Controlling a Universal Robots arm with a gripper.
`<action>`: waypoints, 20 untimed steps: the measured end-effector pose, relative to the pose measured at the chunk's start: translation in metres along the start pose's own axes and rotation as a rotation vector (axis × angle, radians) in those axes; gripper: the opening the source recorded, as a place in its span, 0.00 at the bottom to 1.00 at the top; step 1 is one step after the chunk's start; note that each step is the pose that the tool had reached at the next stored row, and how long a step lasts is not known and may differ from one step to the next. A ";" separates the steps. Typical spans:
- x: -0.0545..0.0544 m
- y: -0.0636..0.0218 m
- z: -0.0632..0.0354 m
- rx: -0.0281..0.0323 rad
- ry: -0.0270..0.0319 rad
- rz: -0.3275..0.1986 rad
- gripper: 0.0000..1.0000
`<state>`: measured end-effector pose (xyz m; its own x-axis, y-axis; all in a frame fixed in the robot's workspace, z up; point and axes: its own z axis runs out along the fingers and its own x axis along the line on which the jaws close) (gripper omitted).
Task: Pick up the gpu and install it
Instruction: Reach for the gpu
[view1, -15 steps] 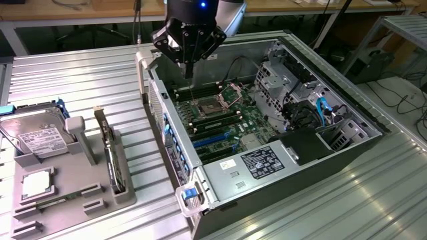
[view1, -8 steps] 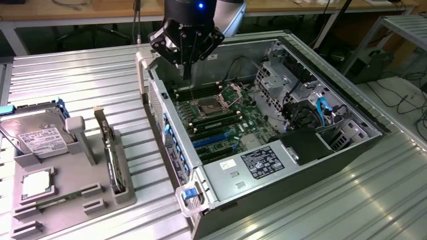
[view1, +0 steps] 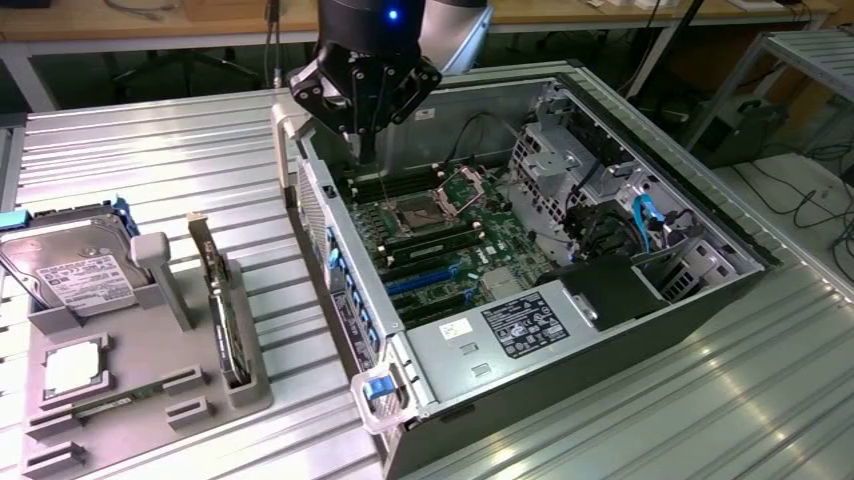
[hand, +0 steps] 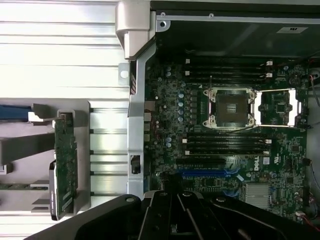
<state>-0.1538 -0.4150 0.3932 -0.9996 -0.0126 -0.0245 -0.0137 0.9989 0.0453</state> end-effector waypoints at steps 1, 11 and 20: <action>0.001 -0.0005 -0.0001 0.0000 0.0002 -0.003 0.11; 0.016 -0.0032 -0.0006 -0.0003 0.0009 -0.018 0.11; 0.030 -0.0042 -0.0009 -0.0004 0.0009 -0.019 0.11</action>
<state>-0.1840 -0.4196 0.3932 -0.9992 -0.0316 -0.0244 -0.0327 0.9984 0.0452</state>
